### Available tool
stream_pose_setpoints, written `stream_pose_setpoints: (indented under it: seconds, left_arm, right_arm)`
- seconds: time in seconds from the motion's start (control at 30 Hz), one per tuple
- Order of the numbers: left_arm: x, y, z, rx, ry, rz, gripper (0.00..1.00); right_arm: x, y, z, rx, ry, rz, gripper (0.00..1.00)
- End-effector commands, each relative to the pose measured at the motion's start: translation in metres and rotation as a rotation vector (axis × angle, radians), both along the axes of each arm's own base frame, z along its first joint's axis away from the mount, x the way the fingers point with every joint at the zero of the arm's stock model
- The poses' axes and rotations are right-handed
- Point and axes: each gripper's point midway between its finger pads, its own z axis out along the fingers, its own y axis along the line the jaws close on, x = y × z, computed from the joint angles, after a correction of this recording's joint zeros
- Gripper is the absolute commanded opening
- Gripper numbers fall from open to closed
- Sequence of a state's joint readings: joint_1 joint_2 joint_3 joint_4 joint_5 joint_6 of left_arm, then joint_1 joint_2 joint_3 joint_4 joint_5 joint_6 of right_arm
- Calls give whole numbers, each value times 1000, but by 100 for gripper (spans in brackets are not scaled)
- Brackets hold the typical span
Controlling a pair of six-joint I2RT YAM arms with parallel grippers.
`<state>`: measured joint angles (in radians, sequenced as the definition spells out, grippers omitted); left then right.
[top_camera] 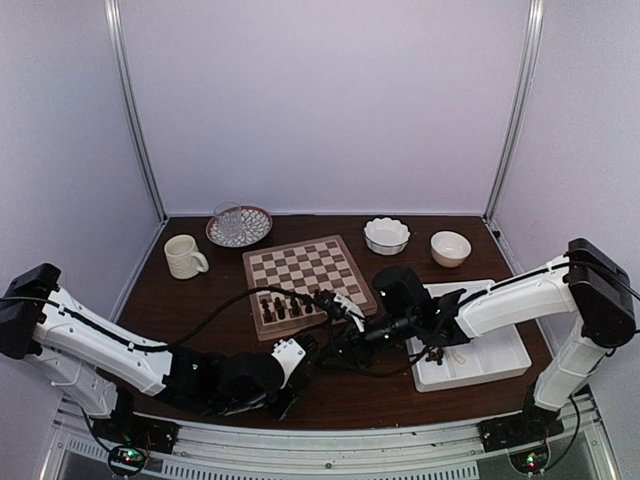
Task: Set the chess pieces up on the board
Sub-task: Pick up the knight from the center of the board, then pass from the left arm to the right
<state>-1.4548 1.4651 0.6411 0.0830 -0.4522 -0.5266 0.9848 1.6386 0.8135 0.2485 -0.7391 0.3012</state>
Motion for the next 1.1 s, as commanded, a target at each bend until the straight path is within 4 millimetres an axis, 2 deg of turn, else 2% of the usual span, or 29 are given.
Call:
stream_pose_setpoints:
  seconds: [0.0, 0.27, 0.47, 0.6, 0.73, 0.9, 1.0, 1.07]
  left_arm:
    - [4, -12, 15, -55, -40, 5, 0]
    - [6, -12, 19, -57, -59, 9, 0]
    - [6, -17, 16, -31, -66, 5, 0]
    - [6, -21, 17, -20, -77, 3, 0]
    - [8, -21, 17, 1, -94, 13, 0]
    - [10, -20, 17, 8, -101, 28, 1]
    - [13, -16, 18, 8, -104, 58, 10]
    - [14, -11, 19, 2, -100, 82, 29]
  right_arm:
    - [-6, 8, 1, 4, 20, 38, 52]
    - [-11, 16, -9, -25, 63, 66, 50]
    - [-14, 21, -9, -12, 100, 84, 40]
    - [-14, 22, -8, -7, 109, 85, 37]
    - [-15, 22, -7, -2, 109, 86, 22]
    - [-12, 19, -5, -4, 87, 68, 10]
    - [-6, 16, -5, -16, 49, 35, 10]
    - [2, 11, -5, -37, 15, -12, 9]
